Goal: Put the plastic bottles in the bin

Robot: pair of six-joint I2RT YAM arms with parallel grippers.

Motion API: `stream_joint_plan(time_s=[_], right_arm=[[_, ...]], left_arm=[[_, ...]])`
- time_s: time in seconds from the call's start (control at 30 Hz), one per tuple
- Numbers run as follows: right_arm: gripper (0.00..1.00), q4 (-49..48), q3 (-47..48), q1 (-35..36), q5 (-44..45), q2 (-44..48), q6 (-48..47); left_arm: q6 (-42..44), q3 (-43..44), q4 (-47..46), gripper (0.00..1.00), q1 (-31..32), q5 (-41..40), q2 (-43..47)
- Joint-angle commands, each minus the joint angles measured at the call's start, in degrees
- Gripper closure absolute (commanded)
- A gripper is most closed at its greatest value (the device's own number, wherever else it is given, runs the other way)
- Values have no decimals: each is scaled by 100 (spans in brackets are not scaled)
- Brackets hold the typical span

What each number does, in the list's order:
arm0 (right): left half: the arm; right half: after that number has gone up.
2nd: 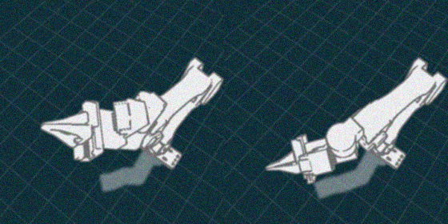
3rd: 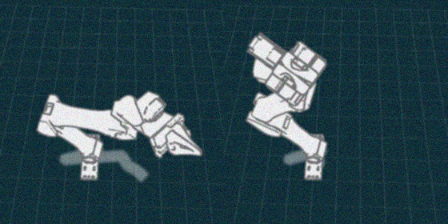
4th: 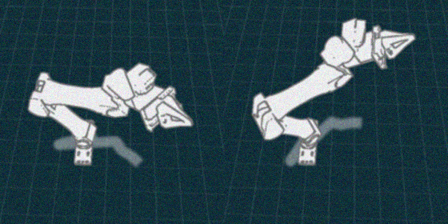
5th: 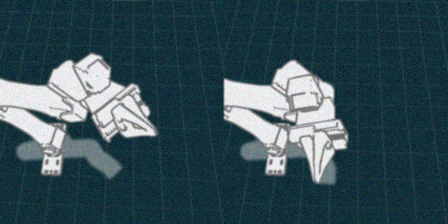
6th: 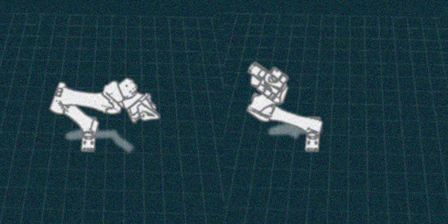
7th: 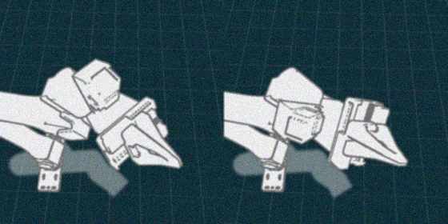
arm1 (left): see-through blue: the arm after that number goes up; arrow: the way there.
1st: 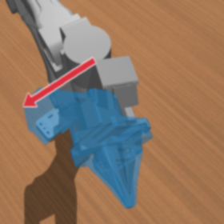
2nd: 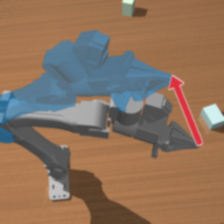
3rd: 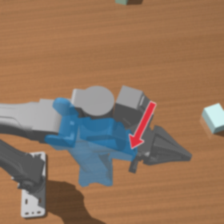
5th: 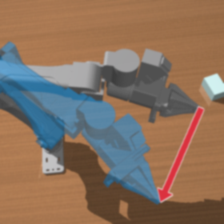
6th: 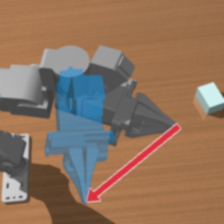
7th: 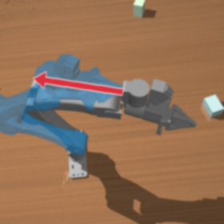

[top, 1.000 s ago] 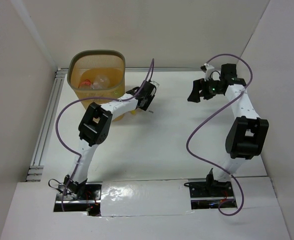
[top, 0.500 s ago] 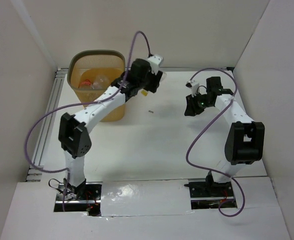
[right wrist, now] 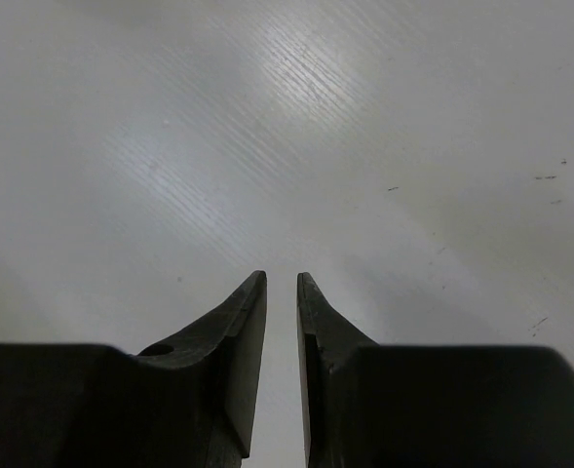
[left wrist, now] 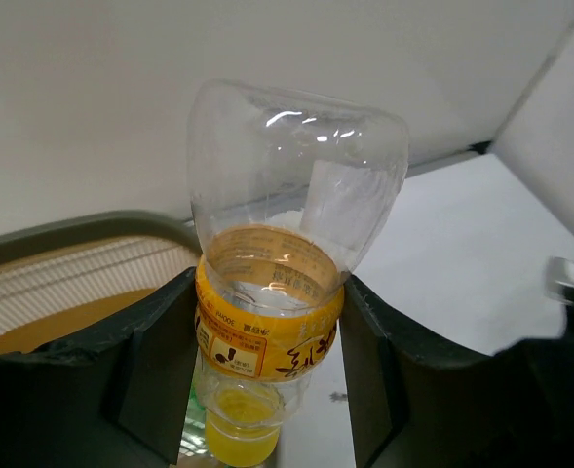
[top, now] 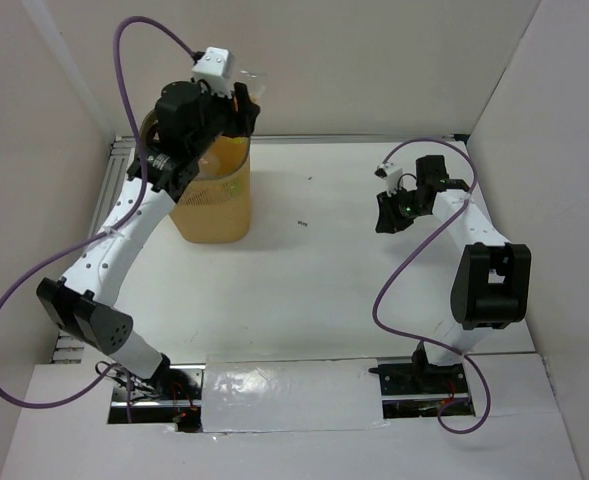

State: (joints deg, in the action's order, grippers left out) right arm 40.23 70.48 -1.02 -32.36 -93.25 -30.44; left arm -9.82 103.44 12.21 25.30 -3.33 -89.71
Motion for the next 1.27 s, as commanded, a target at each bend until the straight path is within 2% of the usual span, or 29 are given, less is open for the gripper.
stream_joint_plan(time_s=[0.0,0.2,0.27,0.3,0.33,0.4,0.43,0.63,0.77,0.87,0.9,1.0,1.1,1.13,1.23], right_arm=[[74,-208,27,-21,-42,176,-85],[74,-208,27,-21,-148,228,-85],[70,-208,27,-21,-200,229,-85],[57,-147,27,-21,-201,229,-85],[45,-147,27,-21,-201,229,-85],[21,-76,98,-21,-201,229,-147],[0,-76,98,-21,-201,289,-147],[0,-129,211,31,-139,343,63],[0,-129,326,-100,-314,343,292],[0,-199,510,-224,-70,291,897],[0,-200,633,-276,201,290,1273],[0,-200,915,-460,538,237,1593],[0,-147,915,-706,538,351,1655],[0,-147,863,-864,459,517,1655],[0,-497,556,-1075,581,895,1602]], left_arm=[[-186,-262,-104,80,-516,-238,137],[-239,-553,-44,80,-1087,-440,217],[-239,-614,-43,79,-1167,-440,148],[-178,-667,18,72,-1168,-440,95],[-178,-667,88,61,-1220,-440,94],[-178,-737,89,23,-1220,-353,94],[-178,-737,89,0,-1220,-352,94],[-125,-70,317,0,-887,165,383],[50,-60,247,0,-273,1183,839],[51,-507,247,0,430,1642,1069],[51,-892,247,0,841,1591,1253],[69,-1904,247,0,1562,1345,1605],[-115,-2642,169,0,1890,1344,1834],[-255,-3141,90,0,2082,1292,2000],[-494,-4022,-192,0,2234,1221,2229]])
